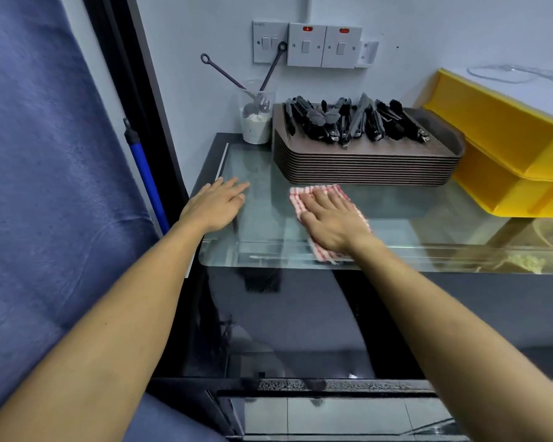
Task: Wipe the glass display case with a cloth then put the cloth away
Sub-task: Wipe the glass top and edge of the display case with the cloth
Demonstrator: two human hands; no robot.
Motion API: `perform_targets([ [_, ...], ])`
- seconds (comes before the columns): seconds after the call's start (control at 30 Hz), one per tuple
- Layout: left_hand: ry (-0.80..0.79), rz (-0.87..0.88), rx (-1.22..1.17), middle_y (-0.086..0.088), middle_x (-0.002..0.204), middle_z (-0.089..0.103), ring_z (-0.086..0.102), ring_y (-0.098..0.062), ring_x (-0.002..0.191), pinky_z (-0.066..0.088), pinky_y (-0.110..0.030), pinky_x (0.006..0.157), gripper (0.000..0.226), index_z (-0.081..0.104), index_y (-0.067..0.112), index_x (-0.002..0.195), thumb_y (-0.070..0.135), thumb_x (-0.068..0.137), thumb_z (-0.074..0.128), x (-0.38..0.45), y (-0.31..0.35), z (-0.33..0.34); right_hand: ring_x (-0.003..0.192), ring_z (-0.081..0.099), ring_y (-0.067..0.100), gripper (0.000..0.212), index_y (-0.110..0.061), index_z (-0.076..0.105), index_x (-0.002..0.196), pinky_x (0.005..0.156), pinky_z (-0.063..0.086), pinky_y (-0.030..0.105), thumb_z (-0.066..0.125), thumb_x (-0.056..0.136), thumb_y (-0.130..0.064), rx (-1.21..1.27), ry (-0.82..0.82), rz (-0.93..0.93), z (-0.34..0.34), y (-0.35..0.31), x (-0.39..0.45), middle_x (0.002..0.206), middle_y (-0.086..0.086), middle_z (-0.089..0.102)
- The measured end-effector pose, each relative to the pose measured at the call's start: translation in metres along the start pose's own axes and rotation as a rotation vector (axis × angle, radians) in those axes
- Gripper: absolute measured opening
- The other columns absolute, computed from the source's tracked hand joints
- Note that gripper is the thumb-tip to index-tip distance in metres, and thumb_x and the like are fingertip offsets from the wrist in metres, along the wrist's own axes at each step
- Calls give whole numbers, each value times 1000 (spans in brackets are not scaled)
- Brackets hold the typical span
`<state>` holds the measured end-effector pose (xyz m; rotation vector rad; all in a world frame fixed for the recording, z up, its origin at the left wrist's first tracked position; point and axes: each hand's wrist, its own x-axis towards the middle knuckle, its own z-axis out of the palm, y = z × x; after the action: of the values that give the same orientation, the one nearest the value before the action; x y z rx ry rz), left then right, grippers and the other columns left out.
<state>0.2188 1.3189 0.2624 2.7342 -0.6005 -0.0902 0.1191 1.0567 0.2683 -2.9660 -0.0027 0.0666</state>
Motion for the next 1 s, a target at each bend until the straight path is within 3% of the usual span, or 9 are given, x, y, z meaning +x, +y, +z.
perform_targets([
  [0.07,-2,4,-14,9,173,13,4,-15,161,1,-39,130,51,25,39,164,40,113,23,-1,-3,-1,162,-5,29,67,-30,7,168,130,-6,45,12,105,-53,23,-19,-40,8,-40,5,175,4,-2],
  [0.17,-13,19,-34,8,173,14,5,-16,161,2,-40,131,50,26,37,164,37,113,25,0,-7,-1,160,-14,26,76,-31,-1,167,130,-11,45,-6,97,-61,-18,-42,-314,21,-85,-53,174,4,-6],
  [0.3,-30,25,20,7,174,10,2,-17,161,1,-41,130,52,20,36,165,41,113,22,1,-8,-1,156,-24,7,58,-48,-2,162,126,-20,32,9,106,-61,12,-100,-585,14,-62,-160,171,-14,-14],
  [0.37,-49,22,53,7,174,5,-1,-18,161,-1,-41,130,53,14,36,166,43,113,19,-2,-7,1,154,-26,0,59,-51,-1,161,126,-20,29,5,104,-66,-42,-84,-516,4,-21,-156,170,-17,-15],
  [0.47,-56,19,78,8,174,1,-4,-18,161,-2,-41,130,55,9,36,166,45,112,15,-9,-5,2,156,-20,4,63,-51,-5,156,128,-14,32,0,97,-72,-51,-32,-222,-4,30,-93,172,-12,-10],
  [0.6,-63,18,35,8,174,3,-3,-17,161,-3,-40,129,54,12,36,166,42,113,14,-14,-6,1,162,-5,26,77,-33,6,167,130,-7,43,0,96,-60,-37,2,-7,4,-1,-18,176,4,0],
  [0.7,-69,6,-38,12,173,6,-1,-13,161,-3,-37,128,53,19,38,165,41,113,7,-14,-5,-5,161,-6,28,86,-24,6,167,130,-7,49,-12,92,-62,-16,-3,-204,20,-86,-37,175,9,0],
  [0.87,-100,52,29,3,175,4,-2,-19,161,-1,-42,131,53,14,32,166,37,114,10,-12,-11,-6,158,-22,12,58,-43,1,164,126,-20,34,15,110,-57,37,-84,-605,25,-111,-162,173,-9,-12],
  [1.0,-81,36,69,7,174,1,-4,-18,161,-2,-42,130,54,10,35,166,42,113,16,-15,-9,-2,156,-22,5,60,-50,1,162,128,-15,35,7,104,-64,-53,-62,-409,11,-29,-135,172,-15,-11],
])
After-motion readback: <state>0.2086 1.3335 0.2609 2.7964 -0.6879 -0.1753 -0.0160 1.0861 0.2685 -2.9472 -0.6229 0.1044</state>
